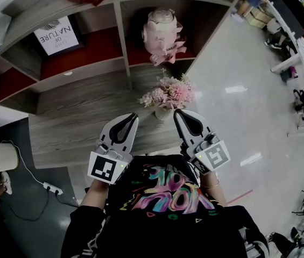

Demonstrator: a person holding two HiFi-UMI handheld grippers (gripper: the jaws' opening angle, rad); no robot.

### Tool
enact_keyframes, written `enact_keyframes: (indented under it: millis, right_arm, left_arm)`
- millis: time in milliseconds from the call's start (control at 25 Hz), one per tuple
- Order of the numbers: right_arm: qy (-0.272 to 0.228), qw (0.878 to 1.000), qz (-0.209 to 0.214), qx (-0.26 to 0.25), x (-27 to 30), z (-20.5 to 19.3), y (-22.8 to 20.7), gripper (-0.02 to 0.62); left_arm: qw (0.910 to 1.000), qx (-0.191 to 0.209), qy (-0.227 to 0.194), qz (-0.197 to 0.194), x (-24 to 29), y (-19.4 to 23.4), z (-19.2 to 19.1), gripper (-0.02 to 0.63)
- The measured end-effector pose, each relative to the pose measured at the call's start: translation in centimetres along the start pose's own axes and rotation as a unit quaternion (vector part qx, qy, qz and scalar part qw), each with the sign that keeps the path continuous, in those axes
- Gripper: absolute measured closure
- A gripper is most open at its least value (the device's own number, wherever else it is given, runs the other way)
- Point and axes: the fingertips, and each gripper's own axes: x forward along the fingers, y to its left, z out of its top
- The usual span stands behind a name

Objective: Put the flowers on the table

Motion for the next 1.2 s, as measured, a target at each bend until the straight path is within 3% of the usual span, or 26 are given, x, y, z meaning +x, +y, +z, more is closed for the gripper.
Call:
enact_keyframes:
  millis: [240,520,1040,1200]
  right_arm:
    - [0.025,1.0,-0.008,0.007,-0.5,-1.7,-0.3,0.577]
    - [0.026,1.0,-0.009,0.0,-0.6,-1.6,-0.4,0.577]
    - [0.019,0.999,-0.019,0.017,-1.1,-1.1,-0.3,0.577]
    - [0.022,0.999,-0.02,0.011,-1.4,-1.4,-0.5,0.578]
  left_arm:
    - [0.9989,0.012,0.046,-0.002,-0.8,0.6,-1.8,0.569]
    - [1.0,-0.008,0.005,0.003,-0.5,0.8,-0.3,0.569]
    - [1.0,-0.002,0.008,0.003,-1.0,1.0,-0.3,0.569]
    - [0.999,0.016,0.042,-0.003,-1.5,1.1,-1.6,0.575]
